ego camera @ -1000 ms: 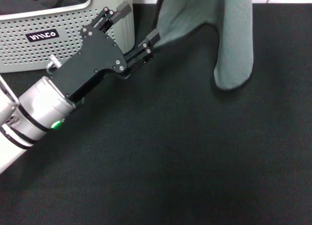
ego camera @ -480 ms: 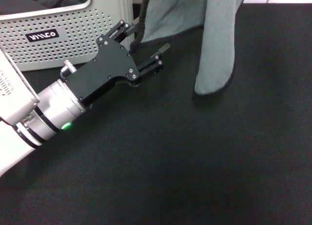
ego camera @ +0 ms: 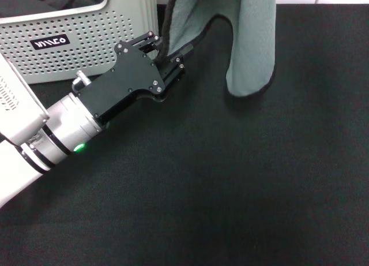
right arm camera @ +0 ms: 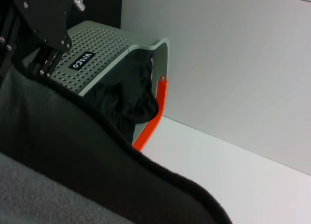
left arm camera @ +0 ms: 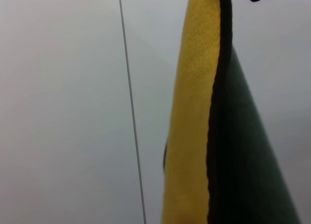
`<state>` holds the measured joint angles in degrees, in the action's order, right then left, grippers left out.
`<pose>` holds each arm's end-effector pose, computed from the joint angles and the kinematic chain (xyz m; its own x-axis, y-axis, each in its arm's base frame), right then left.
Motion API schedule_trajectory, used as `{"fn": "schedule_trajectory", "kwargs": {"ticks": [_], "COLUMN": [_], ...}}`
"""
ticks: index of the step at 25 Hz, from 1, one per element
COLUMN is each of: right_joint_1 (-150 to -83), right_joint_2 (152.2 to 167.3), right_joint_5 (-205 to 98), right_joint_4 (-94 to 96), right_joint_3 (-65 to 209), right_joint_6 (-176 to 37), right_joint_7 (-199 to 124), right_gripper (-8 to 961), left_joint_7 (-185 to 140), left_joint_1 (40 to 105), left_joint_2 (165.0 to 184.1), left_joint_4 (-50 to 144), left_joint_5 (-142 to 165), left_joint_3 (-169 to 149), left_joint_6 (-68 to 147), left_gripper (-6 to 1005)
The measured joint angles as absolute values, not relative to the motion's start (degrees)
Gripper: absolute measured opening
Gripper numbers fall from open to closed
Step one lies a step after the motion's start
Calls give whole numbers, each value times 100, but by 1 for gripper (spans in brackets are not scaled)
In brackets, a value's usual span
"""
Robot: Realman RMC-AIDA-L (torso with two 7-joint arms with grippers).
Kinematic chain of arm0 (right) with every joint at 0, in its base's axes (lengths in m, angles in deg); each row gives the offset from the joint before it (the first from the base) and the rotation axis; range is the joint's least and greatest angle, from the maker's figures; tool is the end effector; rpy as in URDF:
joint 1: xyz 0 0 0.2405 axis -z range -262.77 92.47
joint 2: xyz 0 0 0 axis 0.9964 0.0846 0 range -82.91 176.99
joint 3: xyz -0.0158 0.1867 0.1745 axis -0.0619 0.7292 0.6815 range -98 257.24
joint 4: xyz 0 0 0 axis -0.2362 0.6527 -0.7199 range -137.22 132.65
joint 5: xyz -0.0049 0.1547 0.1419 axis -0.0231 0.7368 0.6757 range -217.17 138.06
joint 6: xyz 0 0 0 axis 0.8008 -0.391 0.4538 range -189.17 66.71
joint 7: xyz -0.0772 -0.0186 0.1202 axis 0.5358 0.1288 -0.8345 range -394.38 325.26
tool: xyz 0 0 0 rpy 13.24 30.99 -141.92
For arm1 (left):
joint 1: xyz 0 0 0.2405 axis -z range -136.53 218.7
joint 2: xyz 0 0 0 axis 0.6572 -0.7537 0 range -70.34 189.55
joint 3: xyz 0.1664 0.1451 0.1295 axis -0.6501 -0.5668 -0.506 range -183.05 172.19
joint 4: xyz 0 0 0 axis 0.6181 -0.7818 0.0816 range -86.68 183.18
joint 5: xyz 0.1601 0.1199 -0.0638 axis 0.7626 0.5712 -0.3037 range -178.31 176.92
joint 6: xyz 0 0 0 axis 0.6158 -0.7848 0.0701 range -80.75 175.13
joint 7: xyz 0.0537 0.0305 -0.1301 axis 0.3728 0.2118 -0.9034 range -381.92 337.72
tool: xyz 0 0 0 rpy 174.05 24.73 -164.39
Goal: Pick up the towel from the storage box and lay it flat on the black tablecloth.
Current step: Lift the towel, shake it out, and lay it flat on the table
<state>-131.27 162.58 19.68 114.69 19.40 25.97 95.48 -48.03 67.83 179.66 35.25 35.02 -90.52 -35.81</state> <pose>-0.0450 0.3259 0.1490 0.0216 0.8042 0.5940 0.9204 0.2160 -0.3258 -0.2412 0.3129 -0.0454 0.6464 -0.2033 0.7354 0.3793 -0.7506 -0.5410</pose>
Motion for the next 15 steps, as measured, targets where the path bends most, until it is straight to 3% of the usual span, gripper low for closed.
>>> {"fn": "schedule_trajectory", "kwargs": {"ticks": [11,14,15], "right_joint_1": [-13064,-12964,-12916], "right_joint_2": [16249,16243,16243], "right_joint_5": [2001,1977,1969], "right_joint_4": [11470,11469,11470], "right_joint_3": [1939,1941,1942], "right_joint_6": [2505,2433,2392], "right_joint_7": [9599,9614,9621], "right_gripper": [7,6,6], "left_joint_7": [-4811,-4811,-4812], "left_joint_1": [6734,6719,6710], "left_joint_2": [17960,17958,17957], "left_joint_4": [3524,3522,3514], "left_joint_5": [3449,3449,3449], "left_joint_3": [-9010,-9008,-9007], "left_joint_6": [-3511,-3535,-3541], "left_gripper": [203,35,36]}}
